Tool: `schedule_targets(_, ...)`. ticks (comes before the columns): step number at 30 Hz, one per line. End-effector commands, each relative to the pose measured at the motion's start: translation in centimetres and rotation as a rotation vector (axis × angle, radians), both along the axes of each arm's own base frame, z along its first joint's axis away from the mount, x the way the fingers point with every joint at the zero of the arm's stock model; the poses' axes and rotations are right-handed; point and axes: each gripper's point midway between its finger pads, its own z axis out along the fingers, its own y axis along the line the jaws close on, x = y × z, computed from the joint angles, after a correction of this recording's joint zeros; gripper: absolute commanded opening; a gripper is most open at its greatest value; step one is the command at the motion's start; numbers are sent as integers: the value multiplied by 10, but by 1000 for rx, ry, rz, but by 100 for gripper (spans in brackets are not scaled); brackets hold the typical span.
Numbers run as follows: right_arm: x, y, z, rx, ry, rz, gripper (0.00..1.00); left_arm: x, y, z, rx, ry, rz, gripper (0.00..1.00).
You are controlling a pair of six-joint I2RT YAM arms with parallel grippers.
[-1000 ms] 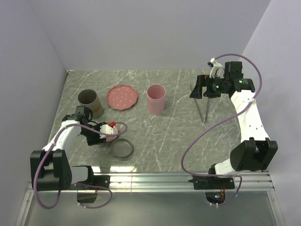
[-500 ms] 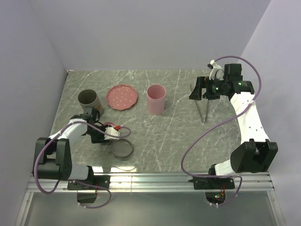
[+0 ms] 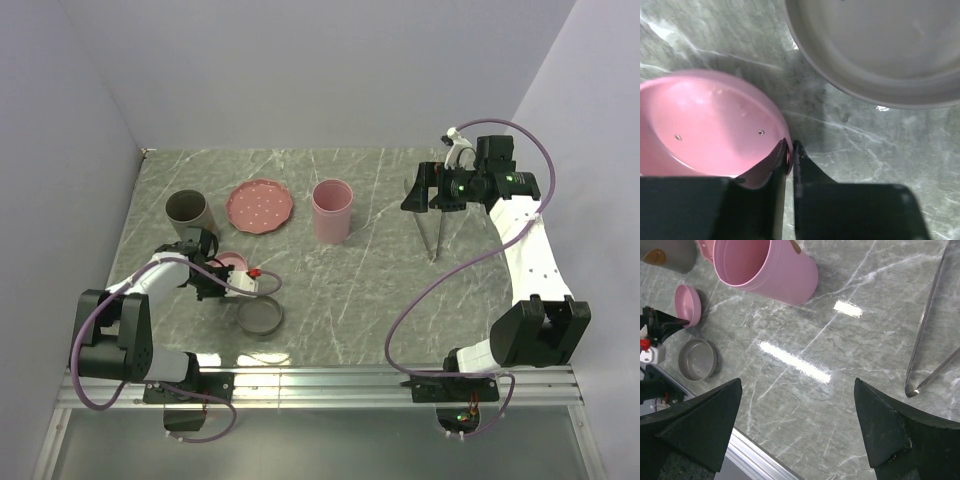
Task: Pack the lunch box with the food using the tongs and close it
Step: Pick up the lid of the lunch box with the left arm, then pass the lid of the lunch box from the left arm to the right
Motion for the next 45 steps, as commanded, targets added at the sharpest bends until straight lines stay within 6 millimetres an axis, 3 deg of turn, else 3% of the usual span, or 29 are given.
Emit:
schedule_targets(1, -2, 7, 14, 39, -52, 16, 100, -15, 0, -6, 3, 65, 5, 10)
schedule_targets(2, -1, 8, 14, 45, -49, 17, 100, -15, 0, -4, 1, 63, 6, 5)
schedule_targets(6, -3, 18, 21, 104, -60, 54, 100, -9, -11, 15, -66, 44, 37, 1)
schedule_targets(9, -2, 26, 28, 165, -71, 67, 100, 6, -25, 48, -152, -13, 61, 0)
schedule_targets(13, 0, 42, 46, 292, -98, 105, 100, 27, -55, 115, -341, -116, 47, 0)
schedule_targets(16, 7, 50, 63, 385, -126, 99, 100, 32, -69, 148, -441, -135, 63, 0)
schedule_targets(17, 6, 53, 65, 418, -121, 109, 100, 34, -77, 168, -493, -158, 45, 0)
schedule_targets(22, 17, 66, 104, 607, -182, 96, 100, 29, -106, 232, -731, -207, 19, 0)
schedule_targets(23, 16, 72, 108, 637, -169, 100, 100, 32, -111, 256, -787, -285, -10, 0)
schedule_targets(24, 21, 75, 119, 684, -192, 96, 100, 25, -120, 271, -878, -240, 5, 0)
schedule_targets(25, 23, 75, 123, 705, -194, 89, 100, 21, -124, 275, -921, -227, 7, 0)
schedule_targets(26, 19, 92, 127, 727, -175, 121, 100, 14, -127, 289, -968, -243, 2, 0)
schedule_targets(27, 21, 98, 130, 759, -157, 125, 99, 18, -131, 319, -1062, -277, 12, 0)
schedule_targets(28, 22, 105, 133, 775, -148, 133, 100, 15, -132, 318, -1101, -261, 37, 0)
schedule_targets(30, 19, 124, 138, 827, -116, 156, 100, 8, -137, 354, -1203, -338, 20, 1)
schedule_targets(32, 18, 136, 137, 886, -108, 143, 97, 4, -143, 365, -1254, -331, 14, 0)
schedule_targets(33, 7, 149, 157, 959, -141, 197, 96, -1, -146, 371, -1299, -261, 47, 1)
schedule_targets(38, -9, 198, 189, 1034, -128, 333, 92, -14, -149, 424, -1504, -266, 34, 1)
schedule_targets(42, -23, 221, 205, 1093, -113, 374, 88, -22, -150, 441, -1563, -251, 31, 1)
schedule_targets(45, -28, 233, 210, 1132, -68, 378, 83, -25, -151, 443, -1552, -249, 11, 1)
